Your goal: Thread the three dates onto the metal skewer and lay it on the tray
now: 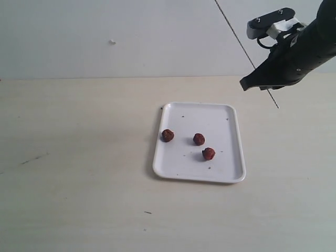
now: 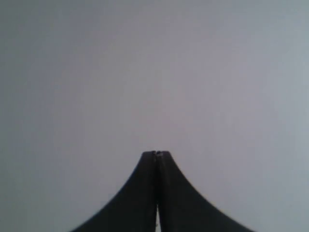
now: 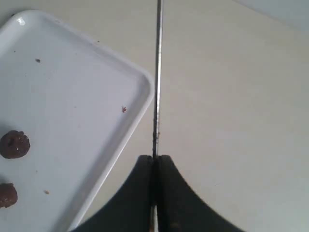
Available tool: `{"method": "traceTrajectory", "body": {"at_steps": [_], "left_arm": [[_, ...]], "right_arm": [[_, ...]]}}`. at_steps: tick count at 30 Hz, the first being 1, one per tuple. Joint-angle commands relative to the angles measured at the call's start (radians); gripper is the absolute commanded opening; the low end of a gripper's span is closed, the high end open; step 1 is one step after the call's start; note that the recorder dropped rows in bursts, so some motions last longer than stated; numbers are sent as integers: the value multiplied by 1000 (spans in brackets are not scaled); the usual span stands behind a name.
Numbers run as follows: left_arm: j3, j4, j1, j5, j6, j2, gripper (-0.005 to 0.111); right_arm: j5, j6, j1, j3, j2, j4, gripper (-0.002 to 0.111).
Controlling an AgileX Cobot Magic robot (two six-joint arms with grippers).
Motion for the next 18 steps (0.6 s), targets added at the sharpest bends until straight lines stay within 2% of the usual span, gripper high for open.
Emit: {"method": "traceTrajectory", "body": {"at_steps": [1, 5, 8, 11, 13, 15, 16, 18], "left_arm": [[-238, 30, -5, 213, 201, 463, 0], [-521, 100, -46, 649, 195, 859, 0], [-754, 97, -85, 914, 209, 1132, 8], [-1020, 97, -127, 1206, 217, 1342, 21], [-1172, 97, -156, 1405, 219, 1454, 33], [-1318, 97, -188, 1547, 243, 1559, 48], [-1368, 99, -203, 1590, 295, 1601, 53], [-1462, 119, -241, 1656, 503, 1667, 63]], "right_arm": [[-9, -5, -1, -6, 25, 4, 0], [32, -5, -1, -6, 41, 2, 0], [24, -5, -1, -6, 50, 2, 0], [21, -5, -1, -6, 61, 2, 0], [21, -5, -1, -6, 64, 2, 0], [19, -5, -1, -6, 64, 2, 0], [16, -5, -1, -6, 64, 2, 0], [12, -5, -1, -6, 64, 2, 0]]}}
